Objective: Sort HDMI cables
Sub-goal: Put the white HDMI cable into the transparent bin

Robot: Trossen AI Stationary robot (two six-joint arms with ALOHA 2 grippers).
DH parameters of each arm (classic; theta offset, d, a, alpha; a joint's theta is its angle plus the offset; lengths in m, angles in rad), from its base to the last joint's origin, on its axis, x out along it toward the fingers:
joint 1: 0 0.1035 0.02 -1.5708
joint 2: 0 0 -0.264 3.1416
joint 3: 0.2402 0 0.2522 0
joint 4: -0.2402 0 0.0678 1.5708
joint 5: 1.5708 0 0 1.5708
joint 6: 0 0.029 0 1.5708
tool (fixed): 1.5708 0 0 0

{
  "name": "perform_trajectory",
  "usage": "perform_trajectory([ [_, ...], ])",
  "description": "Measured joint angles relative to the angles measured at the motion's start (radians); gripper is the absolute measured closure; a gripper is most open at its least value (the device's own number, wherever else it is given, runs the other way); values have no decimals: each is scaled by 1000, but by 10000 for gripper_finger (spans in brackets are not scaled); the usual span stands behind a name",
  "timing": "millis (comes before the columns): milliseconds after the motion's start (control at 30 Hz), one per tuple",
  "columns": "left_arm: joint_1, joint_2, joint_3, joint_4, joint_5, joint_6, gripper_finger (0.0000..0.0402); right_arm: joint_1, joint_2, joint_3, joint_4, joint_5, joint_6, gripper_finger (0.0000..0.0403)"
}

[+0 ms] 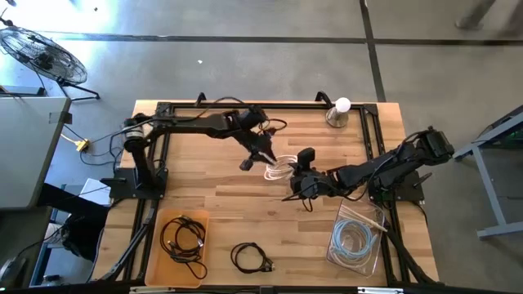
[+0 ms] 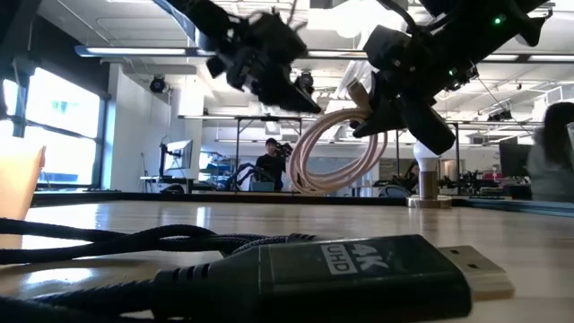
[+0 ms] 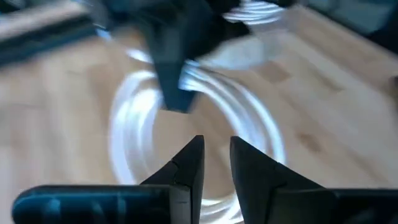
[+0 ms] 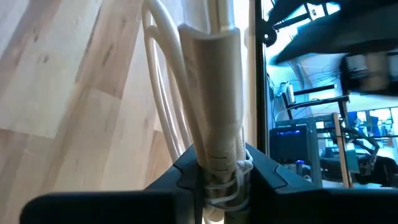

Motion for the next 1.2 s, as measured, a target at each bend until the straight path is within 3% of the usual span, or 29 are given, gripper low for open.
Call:
perform_trajectory([
  [167,-21,-115,0,-22,-199,73,327,1,0,0,0,6,12,342],
  [367,-85,-218,1,-115,-517,166,327,39,-1,21,16,52,7,342],
  [467,-108,-240,0,-181,-611,171,327,73,-17,65,7,87,9,342],
  [600,-127,-243,0,-247,-639,168,327,142,-72,157,-108,116,95,342],
  [767,-145,-243,-17,-298,-639,168,327,262,-158,296,-381,201,300,342],
  [900,-144,-242,-53,-321,-578,167,327,372,-212,418,-590,223,521,342],
  [1067,-144,-242,-115,-314,-554,167,327,522,-239,564,-711,106,729,342],
  [1133,-144,-242,-136,-305,-553,166,327,582,-241,616,-712,43,739,342],
  [1200,-144,-242,-154,-311,-534,162,327,655,-241,656,-702,53,721,342],
])
